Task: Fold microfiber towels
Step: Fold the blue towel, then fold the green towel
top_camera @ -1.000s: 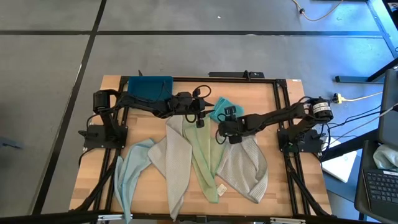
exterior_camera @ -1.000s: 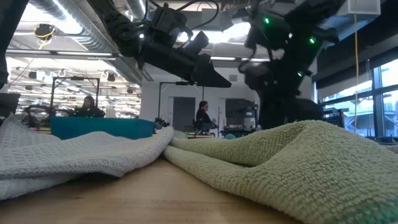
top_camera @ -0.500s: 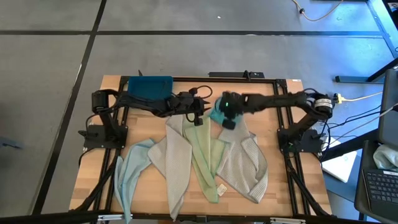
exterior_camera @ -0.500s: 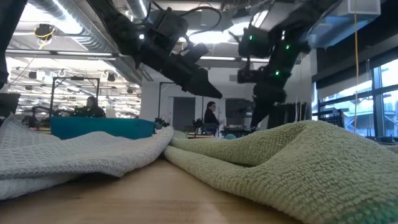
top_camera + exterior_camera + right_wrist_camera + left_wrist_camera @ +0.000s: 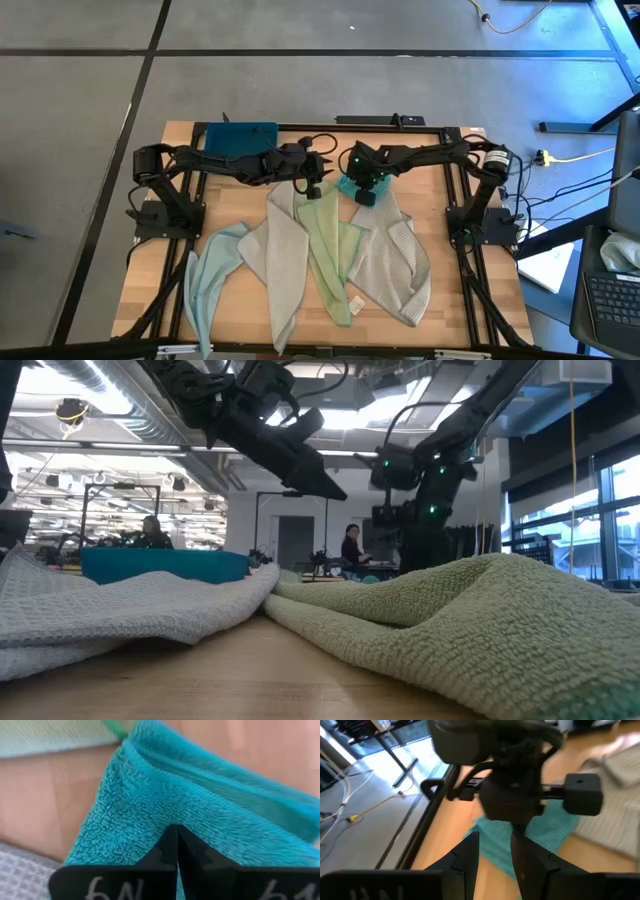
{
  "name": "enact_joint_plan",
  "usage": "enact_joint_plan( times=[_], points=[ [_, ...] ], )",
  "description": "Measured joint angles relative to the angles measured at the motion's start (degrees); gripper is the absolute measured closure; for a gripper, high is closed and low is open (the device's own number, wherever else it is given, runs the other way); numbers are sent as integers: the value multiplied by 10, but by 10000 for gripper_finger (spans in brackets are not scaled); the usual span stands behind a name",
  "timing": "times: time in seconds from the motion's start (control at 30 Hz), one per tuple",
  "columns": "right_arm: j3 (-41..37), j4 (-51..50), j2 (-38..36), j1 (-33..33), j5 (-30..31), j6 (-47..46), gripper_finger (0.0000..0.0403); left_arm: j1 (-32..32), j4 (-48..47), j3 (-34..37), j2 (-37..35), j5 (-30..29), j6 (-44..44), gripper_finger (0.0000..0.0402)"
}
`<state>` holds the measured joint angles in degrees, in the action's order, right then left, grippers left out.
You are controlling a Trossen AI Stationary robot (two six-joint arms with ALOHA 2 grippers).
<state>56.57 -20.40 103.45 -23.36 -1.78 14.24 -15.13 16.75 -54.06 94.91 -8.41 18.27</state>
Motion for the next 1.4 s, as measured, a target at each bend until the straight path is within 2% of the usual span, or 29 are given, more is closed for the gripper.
enact_joint_plan(
  times=[0.1, 0.3, 0.47, 0.7, 0.83, 0.93, 1.1, 1.2, 1.33, 1.4],
  points=[
    [15, 20, 31, -6, -1, 19, 397, -1, -13, 0, 0, -20, 3, 296],
    [71, 56, 87, -29, -1, 19, 397, 0, -13, 0, 0, -22, 4, 296],
    [135, 43, 121, -55, 39, -39, 397, 0, -14, 0, 0, -25, 5, 296],
    [162, 33, 142, -81, 91, -110, 397, 0, -18, 0, 0, -25, 5, 296],
    [162, 49, 143, -90, 70, -165, 393, 0, -17, 0, 0, -25, 4, 296],
    [162, 50, 136, -90, 64, -170, 375, 0, -17, 0, 0, -25, 4, 296],
    [199, -36, 99, -82, 95, -144, 325, 0, -18, 0, 1, -25, 4, 296],
    [219, -97, 68, -75, 94, -125, 294, 2, -23, 0, 1, -25, 4, 296],
    [221, -120, 23, -67, 96, -107, 262, 2, -25, 0, 0, -25, 4, 296],
    [221, -152, 5, -63, 78, -108, 251, 2, -29, 0, -1, -25, 4, 296]
  ],
)
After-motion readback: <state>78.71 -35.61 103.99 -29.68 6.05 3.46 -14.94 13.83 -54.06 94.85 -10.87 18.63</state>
